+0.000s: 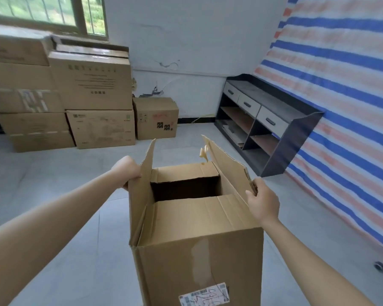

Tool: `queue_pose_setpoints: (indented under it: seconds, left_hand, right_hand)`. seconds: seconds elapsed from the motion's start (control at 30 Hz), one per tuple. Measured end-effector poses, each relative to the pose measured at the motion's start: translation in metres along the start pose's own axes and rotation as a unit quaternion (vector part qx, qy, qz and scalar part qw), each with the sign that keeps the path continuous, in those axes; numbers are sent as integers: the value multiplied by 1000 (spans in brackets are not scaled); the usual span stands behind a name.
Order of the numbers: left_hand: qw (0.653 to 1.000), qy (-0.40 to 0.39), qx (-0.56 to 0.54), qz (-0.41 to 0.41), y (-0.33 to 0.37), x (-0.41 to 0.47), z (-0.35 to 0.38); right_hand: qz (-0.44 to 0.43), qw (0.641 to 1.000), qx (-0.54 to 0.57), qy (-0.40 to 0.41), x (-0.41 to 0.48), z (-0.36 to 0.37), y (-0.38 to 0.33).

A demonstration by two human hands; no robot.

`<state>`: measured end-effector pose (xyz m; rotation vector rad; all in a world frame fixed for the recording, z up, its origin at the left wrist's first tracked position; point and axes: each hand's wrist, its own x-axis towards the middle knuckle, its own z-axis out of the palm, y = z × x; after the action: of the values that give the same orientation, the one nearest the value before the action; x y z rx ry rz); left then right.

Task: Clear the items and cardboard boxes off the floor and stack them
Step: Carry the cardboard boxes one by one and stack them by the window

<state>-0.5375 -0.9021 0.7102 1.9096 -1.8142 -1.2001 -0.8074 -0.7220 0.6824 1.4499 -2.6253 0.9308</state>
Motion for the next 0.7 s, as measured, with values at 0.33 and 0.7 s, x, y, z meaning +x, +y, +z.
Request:
queue_pose_setpoints:
  seconds: [0.33, 0.7]
  left_hand:
    - [998, -27, -11, 53, 156, 208, -15]
    - [993, -14, 54, 103, 327, 390, 48]
  right_hand:
    - [25, 998, -31, 45, 223, 31, -21]
    - [84, 995, -9, 50, 437, 68, 59]
